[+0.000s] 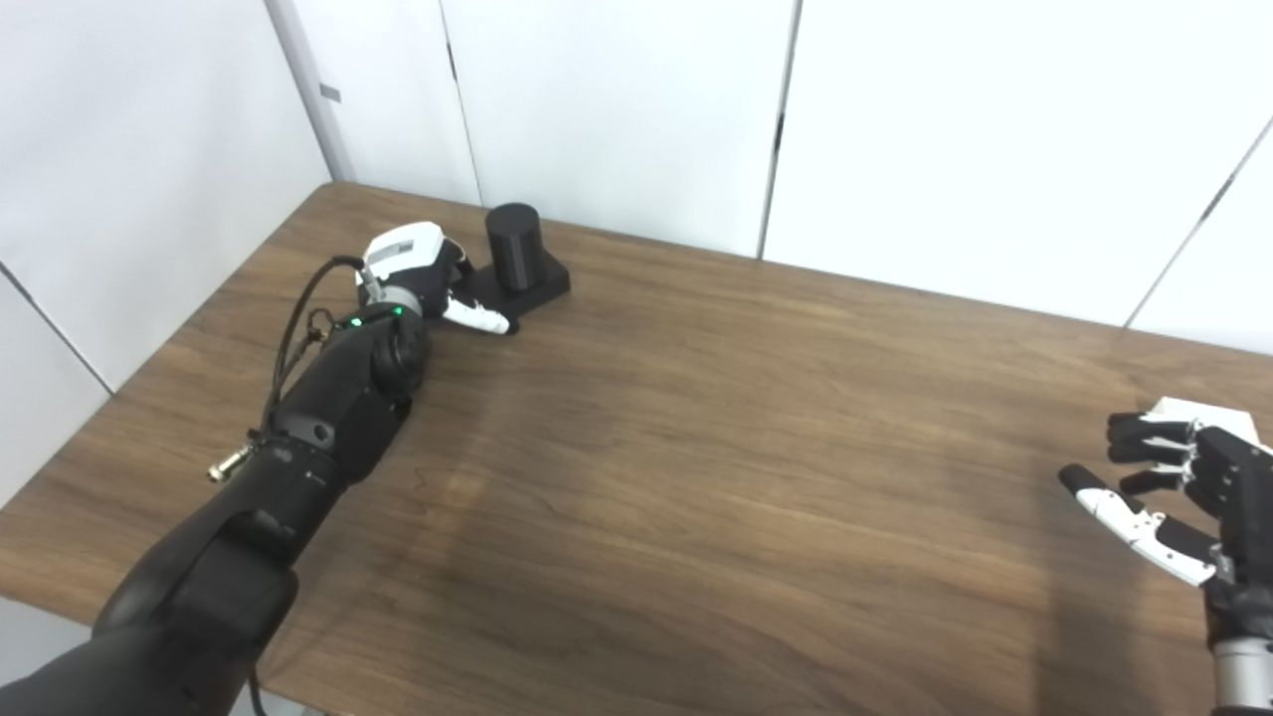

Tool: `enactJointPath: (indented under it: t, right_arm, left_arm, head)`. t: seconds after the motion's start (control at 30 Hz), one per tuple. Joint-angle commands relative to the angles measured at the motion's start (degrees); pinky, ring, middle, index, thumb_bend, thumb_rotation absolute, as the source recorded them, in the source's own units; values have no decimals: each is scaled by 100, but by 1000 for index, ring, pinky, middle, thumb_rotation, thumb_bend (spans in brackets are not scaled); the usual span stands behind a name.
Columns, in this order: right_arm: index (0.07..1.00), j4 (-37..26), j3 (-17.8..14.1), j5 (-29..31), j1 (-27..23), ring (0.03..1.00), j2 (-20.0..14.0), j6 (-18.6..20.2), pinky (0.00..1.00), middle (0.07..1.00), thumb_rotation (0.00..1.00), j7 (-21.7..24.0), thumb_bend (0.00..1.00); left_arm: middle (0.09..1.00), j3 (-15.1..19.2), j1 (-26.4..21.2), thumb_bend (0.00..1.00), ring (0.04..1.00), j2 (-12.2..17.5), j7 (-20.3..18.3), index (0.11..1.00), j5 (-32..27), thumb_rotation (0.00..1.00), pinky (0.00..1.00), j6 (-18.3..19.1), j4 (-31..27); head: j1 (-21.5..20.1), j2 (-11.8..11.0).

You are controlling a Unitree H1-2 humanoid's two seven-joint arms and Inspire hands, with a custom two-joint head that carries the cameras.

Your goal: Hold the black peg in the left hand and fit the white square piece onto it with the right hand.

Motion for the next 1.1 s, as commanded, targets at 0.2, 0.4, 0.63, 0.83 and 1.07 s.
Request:
enactJointPath:
  t: [0.2, 0.4, 0.63, 0.83, 1.07]
  right_arm:
    - [491, -186, -74, 73, -103, 583, -59, -186, 451, 645, 112, -26, 497]
    - [491, -199, -72, 30, -106, 578, -75, -159, 451, 640, 113, -31, 498]
    - [491, -195, -73, 20, -121, 570, -67, -144, 438, 636, 112, -41, 497]
    - [491, -131, -52, -25, -132, 579, -66, -187, 445, 637, 114, -64, 498]
    - [491, -77, -11, -92, -144, 571, -88, -278, 445, 636, 114, -85, 498]
  left_arm:
    - [865, -196, 30, 515, 932, 167, -272, 491, -133, 74, 809, -150, -410]
    - [857, -242, 121, 516, 901, 181, -448, 484, -319, 65, 781, -338, -535]
    - [888, -293, 285, 523, 948, 248, -719, 482, -666, 55, 875, -725, -762]
    - [912, -416, 513, 524, 981, 351, -857, 490, -887, 61, 987, -1569, -1193]
    - [908, -730, 568, 523, 971, 478, -719, 491, -601, 66, 940, -2727, -1423]
  head:
    - [-9, 40]
    - [-10, 56]
    - [-27, 69]
    - [-30, 66]
    - [-101, 79]
